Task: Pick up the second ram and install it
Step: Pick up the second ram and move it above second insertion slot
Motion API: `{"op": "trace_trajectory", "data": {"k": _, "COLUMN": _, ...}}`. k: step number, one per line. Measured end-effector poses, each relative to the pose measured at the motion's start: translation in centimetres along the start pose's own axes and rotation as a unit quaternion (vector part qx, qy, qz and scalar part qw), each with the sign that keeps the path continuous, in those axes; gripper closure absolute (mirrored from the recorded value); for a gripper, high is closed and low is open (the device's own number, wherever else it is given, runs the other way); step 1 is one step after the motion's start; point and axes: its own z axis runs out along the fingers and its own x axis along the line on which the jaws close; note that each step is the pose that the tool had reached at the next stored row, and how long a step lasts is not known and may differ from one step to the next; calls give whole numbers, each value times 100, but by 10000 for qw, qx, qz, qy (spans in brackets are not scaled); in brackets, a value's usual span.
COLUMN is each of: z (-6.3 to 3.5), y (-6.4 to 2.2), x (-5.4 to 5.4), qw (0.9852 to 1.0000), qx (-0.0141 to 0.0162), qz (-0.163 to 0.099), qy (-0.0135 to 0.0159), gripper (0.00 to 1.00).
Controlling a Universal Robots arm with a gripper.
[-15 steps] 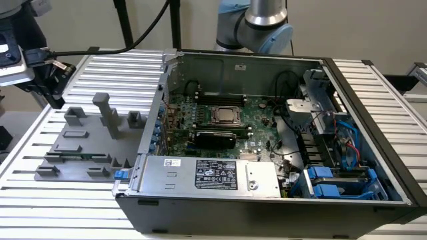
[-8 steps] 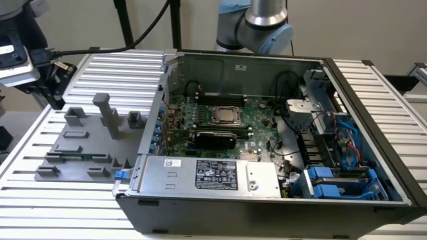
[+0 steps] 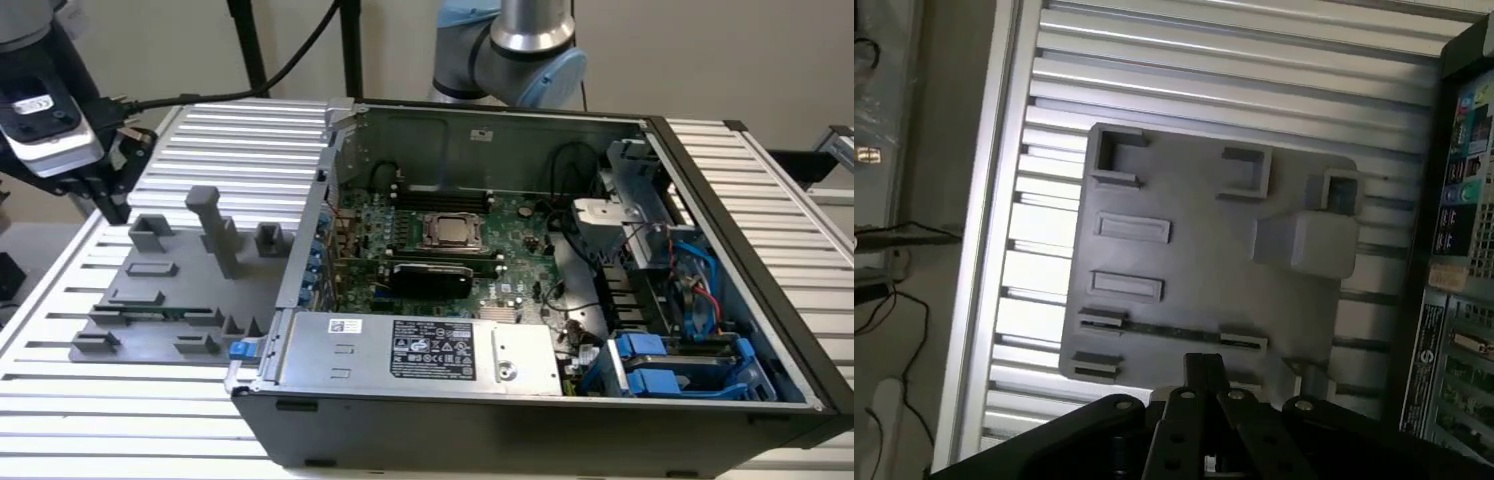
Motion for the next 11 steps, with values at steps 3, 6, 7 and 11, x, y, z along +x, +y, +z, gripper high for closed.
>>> {"op": "trace_trajectory", "data": {"k": 3, "z": 26, "y": -1, "x": 0, "qw": 9996, "qx": -2, "qz": -272, "qy": 11, "gripper": 100}}
{"op": "trace_trajectory", "data": {"k": 6, "z": 51, "y": -2, "x": 0, "qw": 9985, "qx": -3, "qz": -542, "qy": 24, "gripper": 100}}
{"op": "trace_trajectory", "data": {"k": 7, "z": 59, "y": -3, "x": 0, "qw": 9980, "qx": -3, "qz": -631, "qy": 27, "gripper": 100}}
{"op": "trace_trajectory", "data": {"k": 11, "z": 93, "y": -4, "x": 0, "qw": 9950, "qx": -5, "qz": -996, "qy": 43, "gripper": 100}}
